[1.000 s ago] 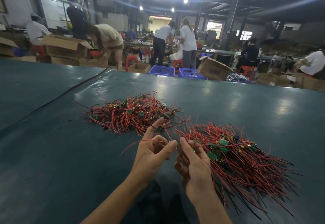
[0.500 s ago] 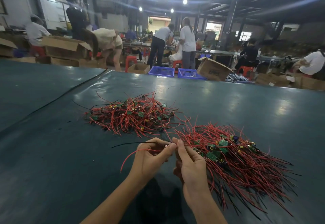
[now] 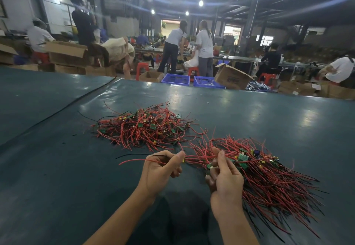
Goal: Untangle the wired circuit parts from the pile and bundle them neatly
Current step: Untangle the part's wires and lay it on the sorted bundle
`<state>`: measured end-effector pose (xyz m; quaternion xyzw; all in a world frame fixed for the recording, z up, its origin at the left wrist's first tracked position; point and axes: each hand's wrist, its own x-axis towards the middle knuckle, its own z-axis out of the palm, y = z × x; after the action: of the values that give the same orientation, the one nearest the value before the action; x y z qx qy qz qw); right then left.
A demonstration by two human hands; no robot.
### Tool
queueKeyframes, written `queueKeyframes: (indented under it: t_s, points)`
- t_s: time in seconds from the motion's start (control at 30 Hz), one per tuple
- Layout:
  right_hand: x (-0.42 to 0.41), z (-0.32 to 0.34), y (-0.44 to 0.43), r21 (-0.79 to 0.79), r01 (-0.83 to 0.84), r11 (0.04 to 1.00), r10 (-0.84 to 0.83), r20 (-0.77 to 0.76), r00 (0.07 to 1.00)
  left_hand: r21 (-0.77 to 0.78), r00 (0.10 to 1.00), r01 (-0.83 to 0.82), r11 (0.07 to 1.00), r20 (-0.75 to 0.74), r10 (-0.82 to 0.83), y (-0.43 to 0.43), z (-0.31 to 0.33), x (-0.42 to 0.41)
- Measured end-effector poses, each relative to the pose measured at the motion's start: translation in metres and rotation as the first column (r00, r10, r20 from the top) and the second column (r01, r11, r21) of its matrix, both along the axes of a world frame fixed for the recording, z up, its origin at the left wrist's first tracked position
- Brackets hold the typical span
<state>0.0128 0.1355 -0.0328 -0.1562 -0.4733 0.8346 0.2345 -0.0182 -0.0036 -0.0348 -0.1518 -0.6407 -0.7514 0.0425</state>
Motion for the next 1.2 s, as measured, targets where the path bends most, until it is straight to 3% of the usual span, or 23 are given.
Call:
queueKeyframes:
  t_s: [0.17,0.23,0.5,0.63,0.7,0.83,0.97,1.03,1.13,1.2]
  points:
    - [0.006,-0.009,-0.032,0.338,-0.082,0.937,0.098,-0.029,0.995,-0.021,1.000,0.015,1.000,-0.015,-0.015,0.004,-0.003,0.002]
    - [0.005,-0.011,-0.039,0.370,-0.088,0.925,0.104,-0.024,0.994,-0.054,0.999,0.045,0.998,-0.022,-0.046,0.006,-0.004,0.003]
    - [-0.001,-0.002,-0.008,0.019,0.043,0.999,-0.044,0.056,0.997,-0.097,0.999,0.053,0.994,0.016,-0.052,-0.003,-0.002,-0.004]
    - [0.000,0.002,0.004,-0.029,0.092,0.995,-0.091,0.019,0.996,-0.098,0.997,0.078,0.992,0.006,-0.078,-0.004,0.000,-0.004]
    - [0.002,0.002,0.003,-0.006,0.077,0.997,-0.077,-0.023,0.997,-0.019,0.998,0.052,0.998,0.048,-0.051,-0.002,0.000,-0.002]
    - [0.008,0.007,-0.005,0.071,-0.062,0.996,0.075,-0.196,0.978,0.291,0.952,-0.027,0.956,0.299,-0.064,-0.003,0.000,-0.005]
    - [0.012,0.006,-0.015,0.137,-0.232,0.963,0.262,-0.275,0.925,0.414,0.926,0.032,0.910,0.329,-0.183,-0.007,0.000,-0.009]
    - [0.012,0.004,-0.017,0.125,-0.246,0.961,0.268,-0.212,0.940,0.397,0.919,0.131,0.909,0.295,-0.261,-0.007,0.002,-0.009]
    - [0.012,0.001,-0.025,0.282,-0.281,0.917,0.289,0.012,0.957,0.288,0.886,0.295,0.911,0.274,-0.374,-0.002,0.003,-0.003]
    - [0.013,-0.001,-0.031,0.348,-0.349,0.870,0.350,0.063,0.935,0.214,0.864,0.360,0.908,0.291,-0.410,0.000,0.003,-0.001]
